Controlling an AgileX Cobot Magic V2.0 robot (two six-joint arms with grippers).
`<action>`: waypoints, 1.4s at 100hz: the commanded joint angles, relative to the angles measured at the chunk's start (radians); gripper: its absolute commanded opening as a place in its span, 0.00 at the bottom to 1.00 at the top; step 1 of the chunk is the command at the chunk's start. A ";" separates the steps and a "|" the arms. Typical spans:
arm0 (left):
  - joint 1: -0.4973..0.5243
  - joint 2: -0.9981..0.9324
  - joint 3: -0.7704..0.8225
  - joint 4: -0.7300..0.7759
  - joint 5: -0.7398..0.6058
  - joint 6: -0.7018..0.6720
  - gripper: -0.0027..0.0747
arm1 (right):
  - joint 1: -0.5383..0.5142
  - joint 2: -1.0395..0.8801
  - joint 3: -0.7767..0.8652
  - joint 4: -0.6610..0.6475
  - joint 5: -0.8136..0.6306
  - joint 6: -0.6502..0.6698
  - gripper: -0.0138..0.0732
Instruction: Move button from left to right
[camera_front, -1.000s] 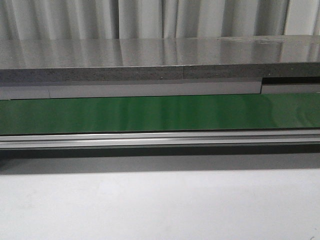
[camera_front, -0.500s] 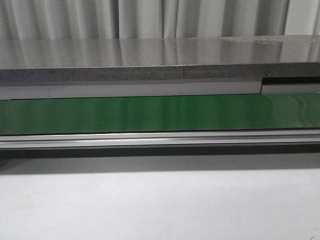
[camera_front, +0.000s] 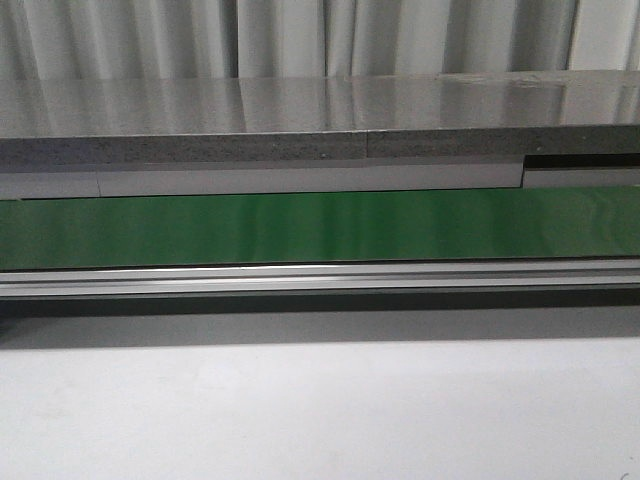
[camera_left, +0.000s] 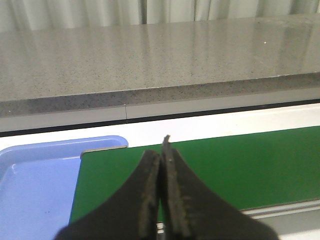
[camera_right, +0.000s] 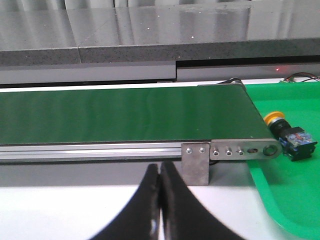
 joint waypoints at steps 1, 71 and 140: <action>-0.008 0.008 -0.029 0.000 -0.085 -0.003 0.01 | 0.000 -0.019 -0.016 -0.004 -0.084 -0.005 0.08; -0.015 -0.280 0.345 0.405 -0.302 -0.352 0.01 | 0.000 -0.019 -0.016 -0.004 -0.082 -0.005 0.08; -0.015 -0.498 0.452 0.413 -0.308 -0.355 0.01 | 0.000 -0.019 -0.016 -0.004 -0.082 -0.005 0.08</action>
